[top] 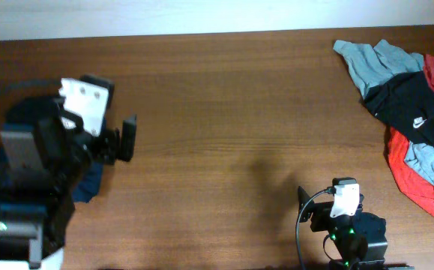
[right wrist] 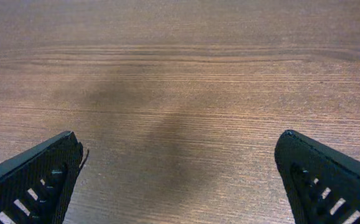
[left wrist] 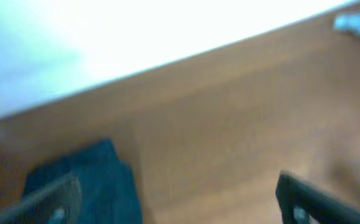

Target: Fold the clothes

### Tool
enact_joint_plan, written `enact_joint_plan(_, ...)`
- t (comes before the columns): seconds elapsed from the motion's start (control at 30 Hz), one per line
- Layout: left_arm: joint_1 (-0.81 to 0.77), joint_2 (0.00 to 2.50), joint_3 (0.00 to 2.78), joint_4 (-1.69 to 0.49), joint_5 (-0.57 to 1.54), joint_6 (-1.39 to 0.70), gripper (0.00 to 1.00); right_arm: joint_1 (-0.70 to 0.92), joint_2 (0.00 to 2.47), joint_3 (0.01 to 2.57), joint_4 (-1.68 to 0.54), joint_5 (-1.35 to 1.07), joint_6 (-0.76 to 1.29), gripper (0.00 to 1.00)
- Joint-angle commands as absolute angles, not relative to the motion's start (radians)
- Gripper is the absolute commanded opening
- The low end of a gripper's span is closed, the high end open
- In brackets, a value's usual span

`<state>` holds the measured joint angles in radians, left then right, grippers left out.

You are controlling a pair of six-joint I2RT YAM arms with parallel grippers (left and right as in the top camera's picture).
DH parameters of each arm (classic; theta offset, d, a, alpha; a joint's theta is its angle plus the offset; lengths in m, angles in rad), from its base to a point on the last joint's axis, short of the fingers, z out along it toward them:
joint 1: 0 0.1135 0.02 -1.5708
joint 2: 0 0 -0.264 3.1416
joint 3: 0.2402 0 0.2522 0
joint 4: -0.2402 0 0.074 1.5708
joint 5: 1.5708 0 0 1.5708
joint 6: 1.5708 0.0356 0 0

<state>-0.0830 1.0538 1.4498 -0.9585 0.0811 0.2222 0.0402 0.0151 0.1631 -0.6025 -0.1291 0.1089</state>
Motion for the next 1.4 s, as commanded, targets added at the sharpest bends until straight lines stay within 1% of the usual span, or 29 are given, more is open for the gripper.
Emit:
enact_joint_plan(0.0,-0.086,0.881,1.169,-0.812,0.047,0.184,0.99,0.032,0.007,0.156,-0.601,-0.135,0.116,0.99)
enact_joint_plan(0.07,-0.086,0.801,1.04,-0.74,0.047,0.173,0.99,0.032,0.007,0.156,-0.601,-0.135,0.116,0.99)
enact_joint_plan(0.23,-0.086,0.509,0.662,-0.509,0.045,0.173,0.99,0.032,0.007,0.156,-0.601,-0.135,0.115,0.99)
enact_joint_plan(0.37,-0.087,0.343,0.5,-0.481,0.048,0.151,0.99,0.032,0.007,0.156,-0.601,-0.135,0.116,0.99)
enact_joint_plan(0.57,-0.092,0.152,0.346,-0.482,0.048,0.127,0.99,0.032,0.007,0.156,-0.601,-0.135,0.116,0.99)
enact_joint_plan(0.9,-0.092,0.006,0.2,-0.477,0.048,0.128,0.99,0.032,0.007,0.156,-0.601,-0.135,0.116,0.99)
enact_joint_plan(1.13,-0.092,0.005,0.103,-0.332,0.075,0.117,0.99,0.032,0.007,0.156,-0.601,-0.135,0.116,0.99)
enact_joint_plan(1.37,-0.092,0.005,0.101,-0.323,0.074,0.117,0.99,0.032,0.007,0.156,-0.601,-0.135,0.116,0.99)
